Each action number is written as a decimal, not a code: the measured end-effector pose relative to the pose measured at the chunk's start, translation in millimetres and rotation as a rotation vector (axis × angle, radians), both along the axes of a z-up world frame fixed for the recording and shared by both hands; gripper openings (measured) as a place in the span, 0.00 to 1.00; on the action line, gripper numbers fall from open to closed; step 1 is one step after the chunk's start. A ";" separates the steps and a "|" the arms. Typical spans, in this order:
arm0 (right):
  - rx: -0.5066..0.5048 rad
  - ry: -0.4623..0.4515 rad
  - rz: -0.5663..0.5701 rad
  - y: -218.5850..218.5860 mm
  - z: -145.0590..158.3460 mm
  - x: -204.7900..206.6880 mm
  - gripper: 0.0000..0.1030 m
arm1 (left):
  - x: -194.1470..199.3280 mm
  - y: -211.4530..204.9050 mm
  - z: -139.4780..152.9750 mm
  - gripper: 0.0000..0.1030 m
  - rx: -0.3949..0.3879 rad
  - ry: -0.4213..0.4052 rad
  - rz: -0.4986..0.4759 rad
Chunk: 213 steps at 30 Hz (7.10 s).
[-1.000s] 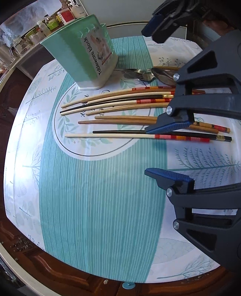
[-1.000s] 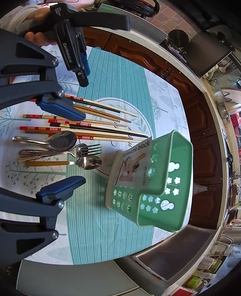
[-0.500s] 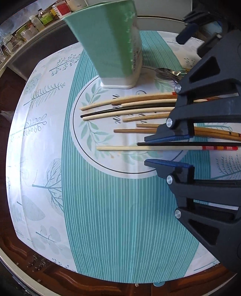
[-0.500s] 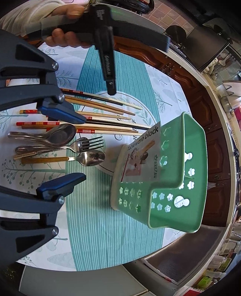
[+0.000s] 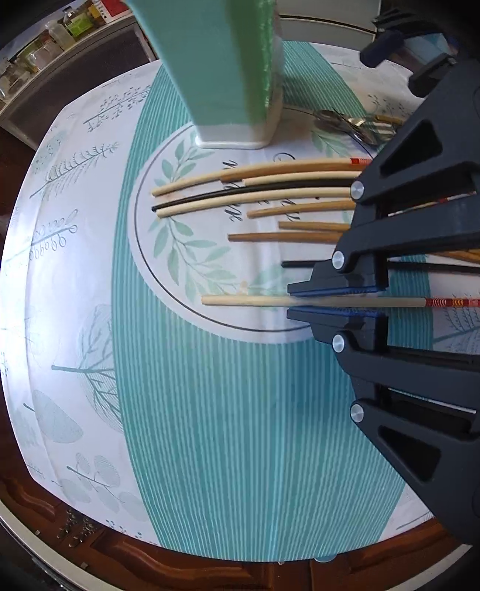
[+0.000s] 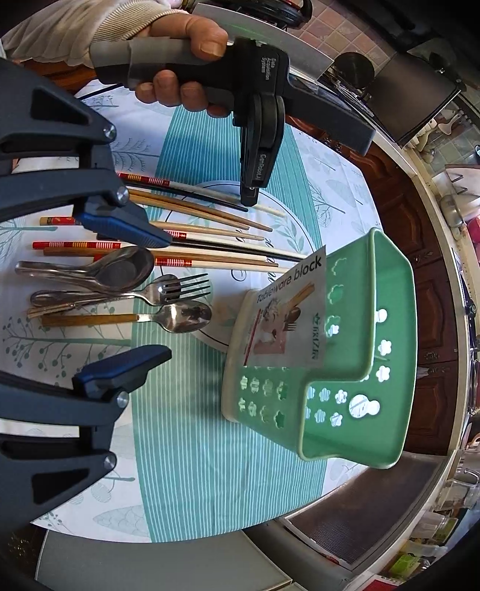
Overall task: Organize utensils
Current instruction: 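Close the right tool on a red-banded chopstick while the left tool holds its chopstick, then lift both chopsticks and carry them over the green holder, then open both tools to drop the chopsticks into the green holder, then move both tools back over the remaining chopsticks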
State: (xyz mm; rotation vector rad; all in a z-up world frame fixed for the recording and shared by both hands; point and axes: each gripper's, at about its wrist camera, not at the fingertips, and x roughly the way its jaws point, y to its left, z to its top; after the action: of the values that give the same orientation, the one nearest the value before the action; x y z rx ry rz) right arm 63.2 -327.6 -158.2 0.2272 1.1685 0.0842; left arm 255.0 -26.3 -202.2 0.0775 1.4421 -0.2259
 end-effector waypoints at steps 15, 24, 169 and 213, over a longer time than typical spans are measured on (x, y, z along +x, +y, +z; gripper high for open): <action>-0.003 0.006 0.034 12.7 0.2 4.9 0.53 | -42.5 26.3 8.0 0.08 0.006 0.140 -0.022; 0.054 0.076 0.097 35.5 -3.2 27.1 0.35 | -75.4 26.6 18.5 0.11 0.062 0.081 -0.077; 0.017 -0.805 0.094 -51.4 53.7 35.8 0.05 | -95.2 -149.8 138.1 0.03 -0.376 -0.864 -0.035; -0.068 -0.377 0.187 40.3 66.3 -44.5 0.27 | -237.2 17.5 129.0 0.58 -0.092 -0.505 0.077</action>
State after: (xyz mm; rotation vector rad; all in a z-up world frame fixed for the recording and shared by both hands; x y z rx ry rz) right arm 18.7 -287.3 -91.9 0.0375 0.8131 0.2407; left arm 17.8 -8.7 -73.2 0.0015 0.9285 -0.1920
